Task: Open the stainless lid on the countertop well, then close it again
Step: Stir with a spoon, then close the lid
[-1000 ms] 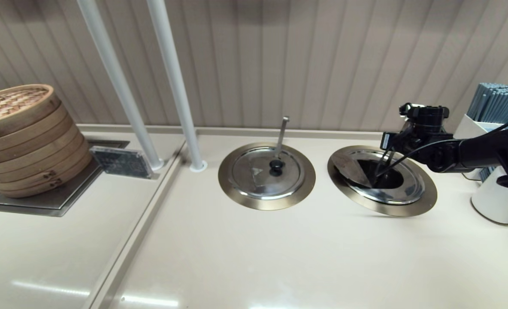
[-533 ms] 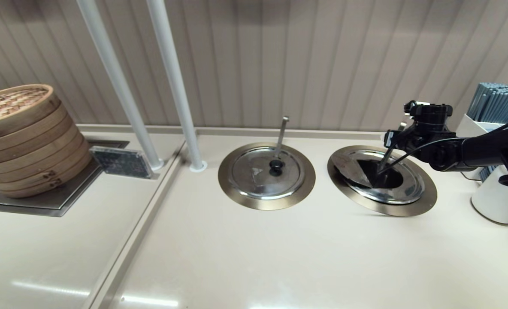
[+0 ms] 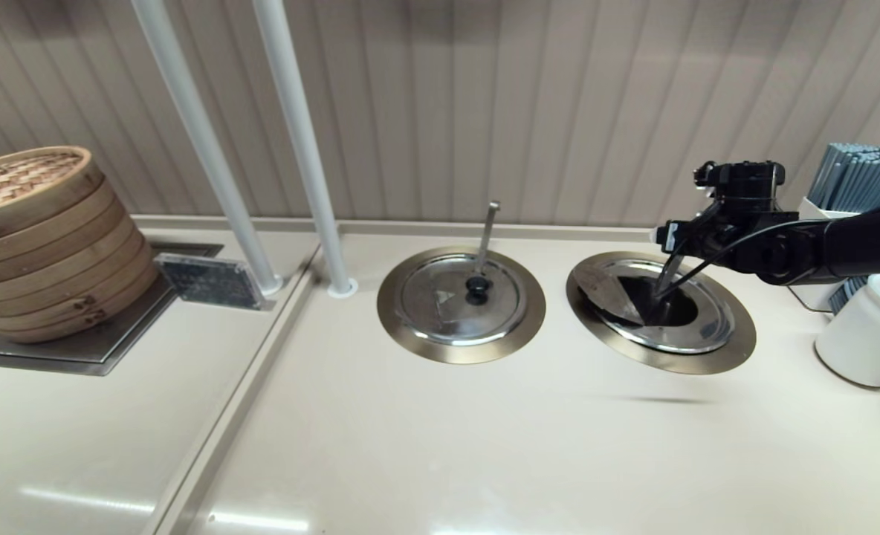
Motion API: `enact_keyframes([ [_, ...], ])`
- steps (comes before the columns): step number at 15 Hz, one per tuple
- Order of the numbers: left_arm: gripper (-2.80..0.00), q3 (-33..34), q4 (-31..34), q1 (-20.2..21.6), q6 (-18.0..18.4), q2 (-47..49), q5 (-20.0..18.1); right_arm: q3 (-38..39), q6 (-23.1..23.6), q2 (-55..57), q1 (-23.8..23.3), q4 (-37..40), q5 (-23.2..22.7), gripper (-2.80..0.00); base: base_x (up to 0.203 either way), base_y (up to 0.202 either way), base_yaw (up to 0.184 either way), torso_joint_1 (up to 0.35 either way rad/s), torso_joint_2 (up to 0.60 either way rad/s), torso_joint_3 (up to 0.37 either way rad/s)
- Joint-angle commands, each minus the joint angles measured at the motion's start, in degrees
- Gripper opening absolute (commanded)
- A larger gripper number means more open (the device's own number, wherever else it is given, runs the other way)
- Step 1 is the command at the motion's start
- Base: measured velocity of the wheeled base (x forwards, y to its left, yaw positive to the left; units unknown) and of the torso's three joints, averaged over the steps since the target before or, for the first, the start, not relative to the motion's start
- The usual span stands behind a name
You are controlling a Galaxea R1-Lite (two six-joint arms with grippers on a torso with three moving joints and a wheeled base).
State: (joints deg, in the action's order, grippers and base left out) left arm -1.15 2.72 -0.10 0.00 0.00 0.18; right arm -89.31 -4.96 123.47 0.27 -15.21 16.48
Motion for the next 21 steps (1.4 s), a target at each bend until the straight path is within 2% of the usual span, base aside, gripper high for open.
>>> enact_keyframes([
  [1, -2.8, 0.0, 0.01, 0.01, 0.0, 0.0, 0.08, 2.51, 0.07, -6.82, 2.09, 1.76, -0.02, 0.0, 0.0, 0.0, 0.0, 0.0, 0.0, 0.0],
  [3, -2.8, 0.0, 0.01, 0.01, 0.0, 0.0, -0.01, 8.02, 1.63, -11.61, 5.43, 2.99, -0.22, 0.0, 0.0, 0.0, 0.0, 0.0, 0.0, 0.0],
  [4, -2.8, 0.0, 0.01, 0.01, 0.0, 0.0, 0.04, 10.99, 4.15, -13.21, 6.8, 2.94, -0.18, 0.0, 0.0, 0.0, 0.0, 0.0, 0.0, 0.0],
  [9, -2.8, 0.0, 0.01, 0.01, 0.0, 0.0, 0.08, 26.98, 21.86, -18.25, 13.64, -5.1, 0.08, 0.0, 0.0, 0.0, 0.0, 0.0, 0.0, 0.0],
  [12, -2.8, 0.0, 0.01, 0.01, 0.0, 0.0, -0.01, 32.8, 26.15, -19.35, 20.07, -8.99, 2.41, 0.0, 0.0, 0.0, 0.0, 0.0, 0.0, 0.0],
  [14, -2.8, 0.0, 0.01, 0.01, 0.0, 0.0, 0.07, 34.23, 27.12, -19.32, 22.86, -9.23, 4.39, 0.0, 0.0, 0.0, 0.0, 0.0, 0.0, 0.0],
  [19, -2.8, 0.0, 0.01, 0.01, 0.0, 0.0, 0.08, 33.5, 28.79, -12.32, 22.8, -10.54, 6.18, 0.0, 0.0, 0.0, 0.0, 0.0, 0.0, 0.0],
  [21, -2.8, 0.0, 0.01, 0.01, 0.0, 0.0, 0.03, 32.22, 29.44, -7.51, 21.46, -17.37, 7.02, 0.0, 0.0, 0.0, 0.0, 0.0, 0.0, 0.0],
])
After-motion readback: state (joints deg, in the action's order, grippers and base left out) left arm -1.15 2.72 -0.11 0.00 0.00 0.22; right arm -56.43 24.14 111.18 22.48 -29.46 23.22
